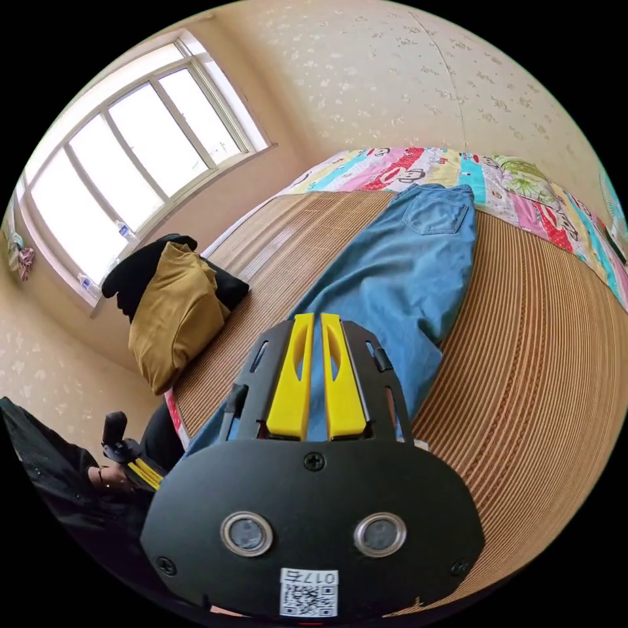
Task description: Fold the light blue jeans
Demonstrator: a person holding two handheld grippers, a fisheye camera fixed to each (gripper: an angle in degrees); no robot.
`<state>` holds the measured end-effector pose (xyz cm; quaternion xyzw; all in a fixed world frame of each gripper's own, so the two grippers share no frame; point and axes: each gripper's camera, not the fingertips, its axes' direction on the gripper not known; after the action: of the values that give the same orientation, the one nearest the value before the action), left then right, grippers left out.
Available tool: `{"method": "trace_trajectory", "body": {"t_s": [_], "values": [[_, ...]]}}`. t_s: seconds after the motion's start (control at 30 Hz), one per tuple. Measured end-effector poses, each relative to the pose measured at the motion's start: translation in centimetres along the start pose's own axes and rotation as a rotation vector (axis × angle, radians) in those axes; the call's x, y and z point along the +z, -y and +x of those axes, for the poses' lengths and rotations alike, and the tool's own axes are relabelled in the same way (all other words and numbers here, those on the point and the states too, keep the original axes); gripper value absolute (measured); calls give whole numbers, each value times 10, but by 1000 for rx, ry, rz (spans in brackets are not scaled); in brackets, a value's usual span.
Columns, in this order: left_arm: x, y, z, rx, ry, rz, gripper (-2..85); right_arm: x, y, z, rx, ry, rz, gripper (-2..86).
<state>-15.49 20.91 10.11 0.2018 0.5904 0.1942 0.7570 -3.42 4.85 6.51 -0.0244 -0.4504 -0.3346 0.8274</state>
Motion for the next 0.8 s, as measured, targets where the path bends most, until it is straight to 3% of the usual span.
{"method": "trace_trajectory", "body": {"t_s": [0.23,0.57,0.73,0.8], "values": [[-4,11,8,-18,7,12,8,-76,-203,5,222,-32,-65,69],[7,34,14,-93,50,-22,10,-108,-260,27,386,-16,-56,25],[-14,44,45,43,-233,-29,-3,-182,-272,31,277,187,41,10],[-23,42,50,62,-263,-43,-4,-207,-281,33,264,282,86,9]]}}
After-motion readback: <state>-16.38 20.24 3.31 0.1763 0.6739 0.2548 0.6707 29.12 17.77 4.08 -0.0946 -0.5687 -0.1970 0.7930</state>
